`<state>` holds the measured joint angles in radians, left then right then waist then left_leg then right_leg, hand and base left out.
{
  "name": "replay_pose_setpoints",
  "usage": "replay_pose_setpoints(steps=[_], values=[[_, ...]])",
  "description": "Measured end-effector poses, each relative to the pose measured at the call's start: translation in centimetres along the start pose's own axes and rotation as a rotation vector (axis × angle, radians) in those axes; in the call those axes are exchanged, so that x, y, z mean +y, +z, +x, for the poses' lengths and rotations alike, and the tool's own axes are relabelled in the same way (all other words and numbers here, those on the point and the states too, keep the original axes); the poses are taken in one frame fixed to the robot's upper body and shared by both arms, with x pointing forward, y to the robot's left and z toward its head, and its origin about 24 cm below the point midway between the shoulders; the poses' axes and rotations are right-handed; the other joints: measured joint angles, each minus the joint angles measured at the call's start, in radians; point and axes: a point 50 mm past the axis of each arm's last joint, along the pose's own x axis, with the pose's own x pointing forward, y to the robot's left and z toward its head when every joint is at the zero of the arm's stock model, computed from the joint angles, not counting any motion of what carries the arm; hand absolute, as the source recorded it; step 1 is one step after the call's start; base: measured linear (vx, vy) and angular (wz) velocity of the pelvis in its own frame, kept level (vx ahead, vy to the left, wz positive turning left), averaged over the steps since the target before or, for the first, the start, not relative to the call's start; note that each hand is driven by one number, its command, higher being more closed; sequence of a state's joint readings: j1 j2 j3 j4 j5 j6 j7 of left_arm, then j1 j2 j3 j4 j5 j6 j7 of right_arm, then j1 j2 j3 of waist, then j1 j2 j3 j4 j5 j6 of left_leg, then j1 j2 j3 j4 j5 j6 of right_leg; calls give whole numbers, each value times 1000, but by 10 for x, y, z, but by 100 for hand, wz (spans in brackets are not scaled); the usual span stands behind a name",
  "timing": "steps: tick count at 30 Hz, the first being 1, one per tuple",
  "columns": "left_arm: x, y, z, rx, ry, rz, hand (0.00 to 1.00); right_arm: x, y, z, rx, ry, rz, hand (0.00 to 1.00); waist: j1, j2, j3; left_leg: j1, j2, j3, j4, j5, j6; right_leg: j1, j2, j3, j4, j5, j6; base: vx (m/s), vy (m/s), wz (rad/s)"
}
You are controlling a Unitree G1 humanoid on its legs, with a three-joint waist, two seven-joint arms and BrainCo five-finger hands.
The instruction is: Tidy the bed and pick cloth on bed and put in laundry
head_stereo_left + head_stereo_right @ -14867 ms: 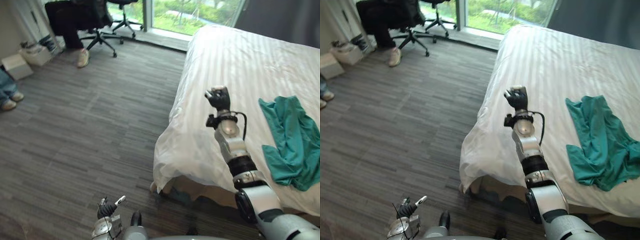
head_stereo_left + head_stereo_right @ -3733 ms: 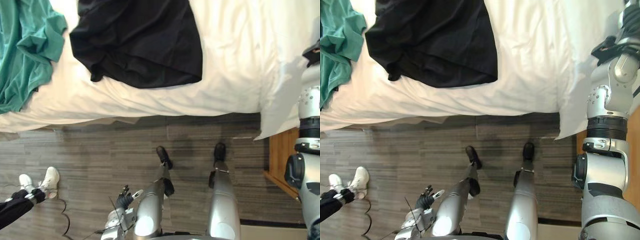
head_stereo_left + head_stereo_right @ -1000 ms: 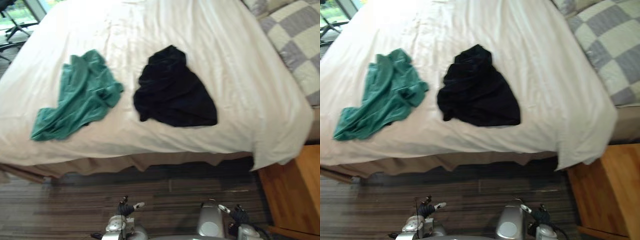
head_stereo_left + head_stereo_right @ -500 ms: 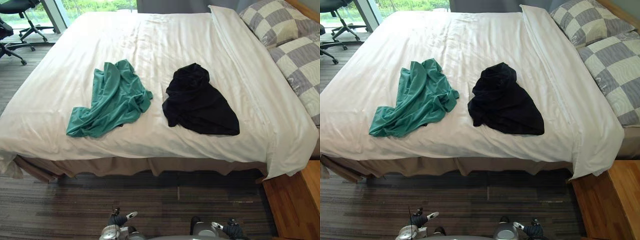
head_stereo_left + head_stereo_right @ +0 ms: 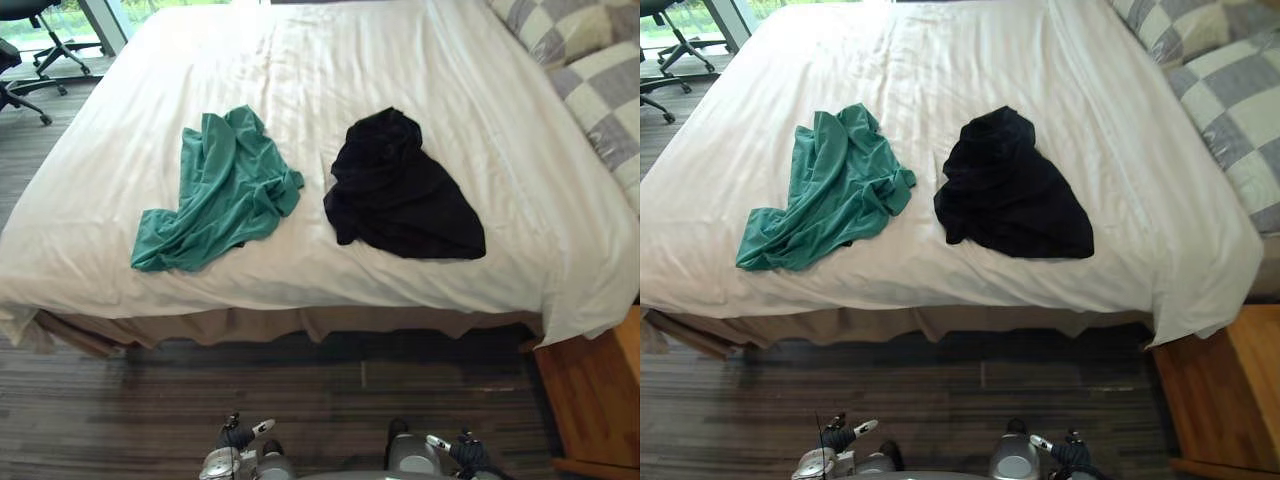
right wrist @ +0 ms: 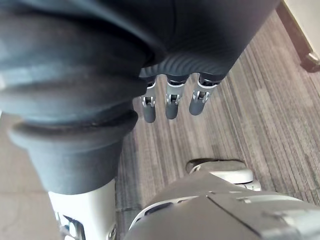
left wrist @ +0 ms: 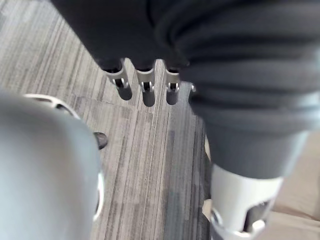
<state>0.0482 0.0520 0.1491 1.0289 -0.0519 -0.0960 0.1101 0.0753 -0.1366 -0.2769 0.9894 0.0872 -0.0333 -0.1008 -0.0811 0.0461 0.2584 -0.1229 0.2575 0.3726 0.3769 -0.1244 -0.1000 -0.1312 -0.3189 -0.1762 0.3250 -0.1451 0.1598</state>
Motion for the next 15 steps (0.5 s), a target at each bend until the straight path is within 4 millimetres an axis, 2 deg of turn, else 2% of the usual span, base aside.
replay_pose_setpoints(steps=[2,3,4,6,7,8,9,10,11,12,13,14,15], values=[[3,1,0,-11,6,8,0,-9,2,1,-1,-10,36,0,-5,21,-2,-79,131,-85,42,-4,9,11,-26,-24,-1,-11,38,24,173,39],[2,2,0,-18,2,9,0,-10,0,1,4,-13,41,0,-7,25,-2,-100,153,-114,32,-1,9,20,-34,-34,-4,-11,54,127,340,53],[0,4,0,-31,-15,23,0,-12,-3,1,18,-20,54,0,-8,30,-4,-127,188,-150,-1,0,7,37,-50,-50,-13,-5,90,147,372,39],[-6,5,-2,-50,-55,49,0,-16,-6,0,27,-27,66,0,0,50,-15,-143,191,-171,8,8,-12,70,-78,-54,-46,16,104,205,495,13],[-3,7,-2,-60,-59,43,0,-10,-9,-1,39,-14,73,0,17,30,-14,-154,174,-179,73,31,-133,87,-104,-51,-75,43,105,335,776,-11],[5,15,0,-97,-49,60,0,1,-15,-3,56,20,88,0,26,-9,-28,-186,133,-158,169,-47,-114,100,-160,-49,-111,128,101,275,654,-22],[13,17,1,-103,-34,54,0,9,-20,-4,74,46,98,0,39,-29,-37,-193,113,-128,195,-82,-95,76,-195,-58,-117,219,74,267,637,-23],[17,18,1,-101,-25,51,0,10,-21,-5,79,54,94,0,48,-35,-40,-190,103,-106,196,-92,-82,53,-208,-80,-115,273,14,214,454,-45],[24,18,1,-97,-7,54,0,15,-14,-3,63,68,84,0,56,-42,-40,-171,93,-80,187,-93,-67,0,-200,-133,-34,247,-72,334,558,-52],[38,12,1,-64,21,85,0,21,-12,-3,57,91,52,0,57,-48,-39,-124,91,-58,140,-87,-52,-20,-131,-148,46,168,-39,282,429,-46],[44,10,1,-51,34,98,0,22,-13,-3,58,98,40,0,57,-47,-39,-92,89,-42,101,-79,-43,-18,-80,-150,68,120,-24,323,355,-39],[54,3,-2,-32,52,122,0,26,-7,-3,32,118,23,0,57,-39,-37,-20,82,-7,17,-52,-28,-10,1,-163,89,44,-20,236,191,-31],[57,-1,-3,-17,59,129,0,31,1,-4,-12,142,2,0,55,-37,-34,47,50,23,-70,-15,-18,6,43,-220,81,3,-28,275,215,-31]])
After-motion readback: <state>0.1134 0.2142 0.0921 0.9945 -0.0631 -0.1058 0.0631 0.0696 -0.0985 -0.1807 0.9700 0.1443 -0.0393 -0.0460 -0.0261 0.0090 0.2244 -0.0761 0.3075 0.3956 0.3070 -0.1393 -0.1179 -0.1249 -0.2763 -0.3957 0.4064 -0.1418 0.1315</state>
